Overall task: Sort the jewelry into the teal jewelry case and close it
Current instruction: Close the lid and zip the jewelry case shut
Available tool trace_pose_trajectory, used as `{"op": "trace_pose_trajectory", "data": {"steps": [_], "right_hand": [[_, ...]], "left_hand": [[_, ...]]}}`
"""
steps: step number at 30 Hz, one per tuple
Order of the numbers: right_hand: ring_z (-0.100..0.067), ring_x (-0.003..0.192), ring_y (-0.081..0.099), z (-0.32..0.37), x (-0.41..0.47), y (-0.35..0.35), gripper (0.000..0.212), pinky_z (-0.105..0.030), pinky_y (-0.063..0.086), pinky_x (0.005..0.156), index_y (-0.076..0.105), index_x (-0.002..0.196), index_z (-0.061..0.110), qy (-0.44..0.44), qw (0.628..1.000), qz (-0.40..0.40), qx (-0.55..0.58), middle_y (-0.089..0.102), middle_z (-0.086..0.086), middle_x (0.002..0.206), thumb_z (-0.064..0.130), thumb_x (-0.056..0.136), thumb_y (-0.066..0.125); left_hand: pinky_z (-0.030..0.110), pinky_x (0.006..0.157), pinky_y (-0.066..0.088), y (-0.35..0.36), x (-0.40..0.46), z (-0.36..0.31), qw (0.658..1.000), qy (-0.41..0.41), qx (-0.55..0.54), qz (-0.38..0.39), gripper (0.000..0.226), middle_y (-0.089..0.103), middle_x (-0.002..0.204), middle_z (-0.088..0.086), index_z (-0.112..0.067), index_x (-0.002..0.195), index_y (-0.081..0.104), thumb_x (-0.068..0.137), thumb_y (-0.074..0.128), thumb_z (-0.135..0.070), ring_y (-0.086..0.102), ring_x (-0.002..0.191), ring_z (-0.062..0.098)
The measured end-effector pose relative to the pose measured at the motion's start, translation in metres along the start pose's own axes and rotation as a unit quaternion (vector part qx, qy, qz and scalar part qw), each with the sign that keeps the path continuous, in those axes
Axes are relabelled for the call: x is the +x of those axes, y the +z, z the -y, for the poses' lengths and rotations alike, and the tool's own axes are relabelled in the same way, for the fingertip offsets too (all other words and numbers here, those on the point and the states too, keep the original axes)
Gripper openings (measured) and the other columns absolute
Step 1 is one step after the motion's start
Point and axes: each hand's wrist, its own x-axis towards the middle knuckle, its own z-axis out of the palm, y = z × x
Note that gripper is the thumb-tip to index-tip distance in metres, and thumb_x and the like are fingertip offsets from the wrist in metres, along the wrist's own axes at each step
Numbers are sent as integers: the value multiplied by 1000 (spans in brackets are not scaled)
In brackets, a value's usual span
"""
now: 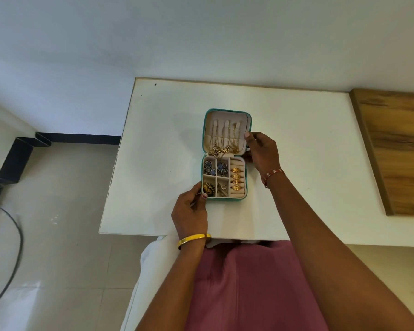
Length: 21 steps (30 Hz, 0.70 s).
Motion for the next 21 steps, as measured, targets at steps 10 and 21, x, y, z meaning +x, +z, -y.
{"op": "trace_pose_trajectory", "data": {"steps": [10,21], "right_hand": [[-17,85,62,-5,-28,-13,32,-29,55,78,60,116,2,-50,998,-3,38,64,-8,101,2,85,60],[9,82,61,-25,-66,-25,49,-5,46,72,60,108,16,-86,995,27,31,60,2,109,-21,77,53]], "left_hand": [[-6,74,37,1,-5,0,998,-39,-46,22,31,67,108,10,-10,110,64,80,62,-2,59,90,10],[21,92,43,-2,-8,-2,995,-71,-69,28,31,66,111,8,-9,110,64,80,62,-3,57,94,8]]}}
